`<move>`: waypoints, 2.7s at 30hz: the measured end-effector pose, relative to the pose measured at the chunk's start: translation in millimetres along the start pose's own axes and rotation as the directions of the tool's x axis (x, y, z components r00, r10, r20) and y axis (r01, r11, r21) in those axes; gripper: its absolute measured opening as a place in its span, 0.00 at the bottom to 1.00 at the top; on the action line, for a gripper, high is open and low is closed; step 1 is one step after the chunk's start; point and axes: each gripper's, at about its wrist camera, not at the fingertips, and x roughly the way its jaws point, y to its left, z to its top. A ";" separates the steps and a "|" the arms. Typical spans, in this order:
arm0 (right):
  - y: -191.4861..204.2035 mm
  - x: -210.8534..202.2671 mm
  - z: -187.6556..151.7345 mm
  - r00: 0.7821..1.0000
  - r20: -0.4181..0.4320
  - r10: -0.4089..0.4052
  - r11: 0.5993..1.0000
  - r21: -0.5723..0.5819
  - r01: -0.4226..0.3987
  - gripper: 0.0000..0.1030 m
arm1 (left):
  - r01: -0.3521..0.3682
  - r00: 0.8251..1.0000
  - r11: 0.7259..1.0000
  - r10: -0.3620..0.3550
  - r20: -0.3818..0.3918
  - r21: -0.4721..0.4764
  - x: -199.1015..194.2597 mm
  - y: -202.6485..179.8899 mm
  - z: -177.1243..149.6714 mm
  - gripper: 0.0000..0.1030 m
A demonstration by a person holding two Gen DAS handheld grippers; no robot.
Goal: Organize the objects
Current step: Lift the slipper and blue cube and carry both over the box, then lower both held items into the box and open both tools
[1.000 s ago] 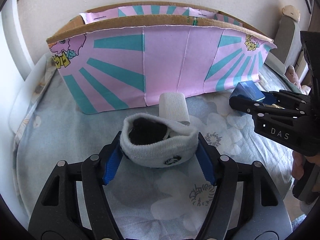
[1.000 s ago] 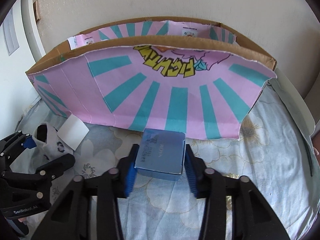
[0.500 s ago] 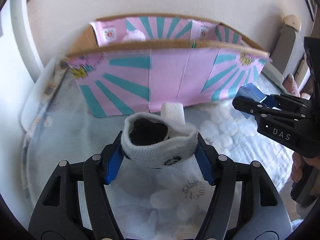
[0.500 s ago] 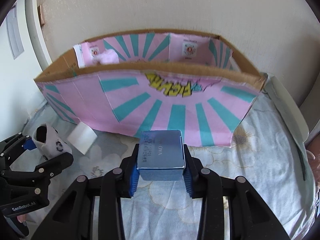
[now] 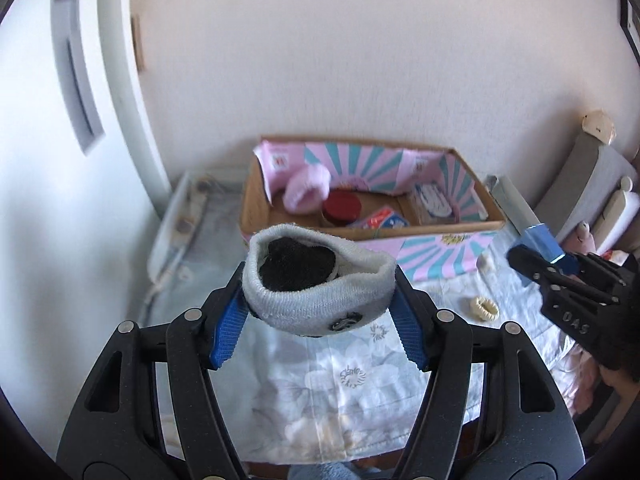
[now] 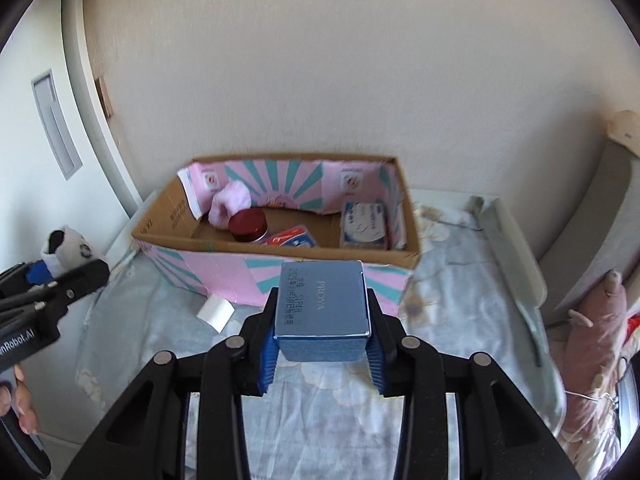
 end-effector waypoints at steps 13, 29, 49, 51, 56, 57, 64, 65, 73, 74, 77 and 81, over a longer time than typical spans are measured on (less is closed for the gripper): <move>-15.1 -40.7 6.8 1.000 0.026 -0.014 1.000 0.006 0.013 0.33 | -0.012 0.999 0.998 0.014 0.031 -0.062 -29.3 -4.6 3.7 0.61; -33.7 -13.2 71.2 0.999 0.032 -0.015 1.000 -0.017 0.016 0.33 | 0.001 1.000 1.000 -0.001 -0.001 0.014 9.1 8.3 72.6 0.61; -2.5 132.9 143.8 0.978 -0.180 0.101 0.983 -0.136 -0.127 0.33 | 0.060 0.963 0.989 -0.021 -0.267 0.139 150.5 22.7 110.8 0.61; 0.4 150.4 141.3 0.967 -0.217 0.132 0.981 -0.111 -0.159 0.33 | 0.066 0.955 0.987 -0.019 -0.295 0.147 163.1 22.1 107.9 0.61; 9.5 189.2 128.6 0.941 -0.303 0.149 0.978 -0.096 -0.185 0.33 | 0.084 0.935 0.985 -0.025 -0.353 0.153 189.6 21.5 98.6 0.61; 10.7 195.0 126.5 0.937 -0.315 0.151 0.977 -0.094 -0.189 0.33 | 0.087 0.931 0.984 -0.025 -0.363 0.157 194.1 20.7 97.0 0.61; 17.4 222.3 116.4 0.913 -0.375 0.164 0.974 -0.088 -0.211 0.33 | 0.108 0.907 0.976 -0.018 -0.421 0.191 213.6 18.3 92.6 0.61; 17.9 225.0 115.6 0.908 -0.383 0.166 0.973 -0.087 -0.215 0.33 | 0.109 0.905 0.974 -0.015 -0.426 0.197 215.2 17.9 92.8 0.61; 17.7 232.1 114.4 0.890 -0.418 0.185 0.970 -0.071 -0.235 0.33 | 0.103 0.903 0.968 0.006 -0.429 0.231 216.5 14.3 96.4 0.61; 17.5 232.3 114.8 0.888 -0.420 0.189 0.969 -0.067 -0.238 0.33 | 0.101 0.904 0.966 0.010 -0.427 0.237 216.0 13.4 96.5 0.61; 17.5 232.8 115.9 0.881 -0.431 0.197 0.967 -0.060 -0.246 0.33 | 0.099 0.908 0.961 0.020 -0.418 0.260 213.6 9.9 97.0 0.63; 15.7 230.0 117.2 0.871 -0.434 0.229 0.963 -0.027 -0.267 0.50 | 0.130 0.904 0.958 -0.007 -0.428 0.257 211.1 5.0 98.0 0.94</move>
